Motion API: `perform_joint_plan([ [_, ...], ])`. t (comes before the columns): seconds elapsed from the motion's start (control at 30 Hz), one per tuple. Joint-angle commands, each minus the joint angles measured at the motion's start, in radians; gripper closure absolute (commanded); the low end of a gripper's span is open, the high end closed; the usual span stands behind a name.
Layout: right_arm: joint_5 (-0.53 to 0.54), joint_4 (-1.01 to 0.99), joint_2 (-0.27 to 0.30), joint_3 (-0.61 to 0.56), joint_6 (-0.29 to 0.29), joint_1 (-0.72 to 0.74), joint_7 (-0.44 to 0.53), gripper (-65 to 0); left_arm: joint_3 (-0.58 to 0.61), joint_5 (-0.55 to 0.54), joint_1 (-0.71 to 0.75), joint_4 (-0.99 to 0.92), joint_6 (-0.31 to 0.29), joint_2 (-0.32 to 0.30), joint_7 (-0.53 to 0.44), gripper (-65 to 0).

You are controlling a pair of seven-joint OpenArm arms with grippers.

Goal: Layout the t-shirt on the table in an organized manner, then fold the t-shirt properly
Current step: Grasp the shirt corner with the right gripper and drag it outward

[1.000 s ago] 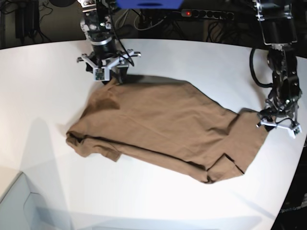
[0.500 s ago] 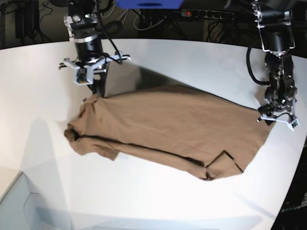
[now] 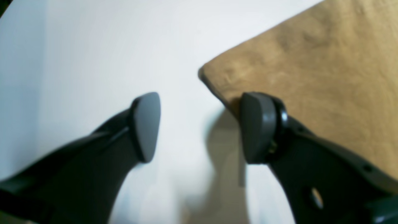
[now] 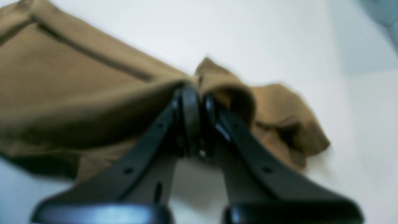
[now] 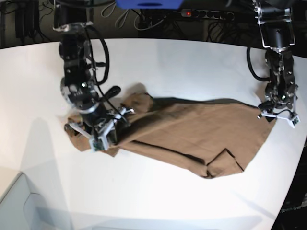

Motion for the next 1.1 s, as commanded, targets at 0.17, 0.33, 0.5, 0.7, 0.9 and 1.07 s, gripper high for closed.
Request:
perform_joint_plan([
  [0.17,0.002,-0.192,0.013,0.008,0.120,0.180,-0.054,-1.0,-0.004,-0.003,0.039,0.086,0.006,-0.013,0.025,-38.5],
  [0.33,0.004,-0.188,0.009,0.011,0.120,0.179,-0.043,-13.5,-0.004,-0.002,0.056,0.127,0.006,-0.013,0.025,-38.5],
  [0.5,0.007,-0.099,0.004,0.013,0.120,0.111,-0.043,-20.8,-0.004,-0.002,0.056,0.126,0.006,-0.013,0.025,-38.5],
  [0.7,0.007,0.044,-0.080,0.120,0.118,-0.015,-0.043,-34.9,-0.004,-0.002,0.057,0.124,0.006,-0.013,0.025,-38.5],
  [0.9,0.007,0.013,-0.134,0.145,0.121,-0.090,-0.041,-37.7,-0.004,-0.002,0.057,0.120,0.006,-0.013,0.025,-38.5],
  [1.07,0.007,-0.071,-0.146,0.146,0.121,-0.107,0.026,-37.7,-0.004,-0.003,0.057,0.120,0.006,-0.012,0.025,-38.5],
])
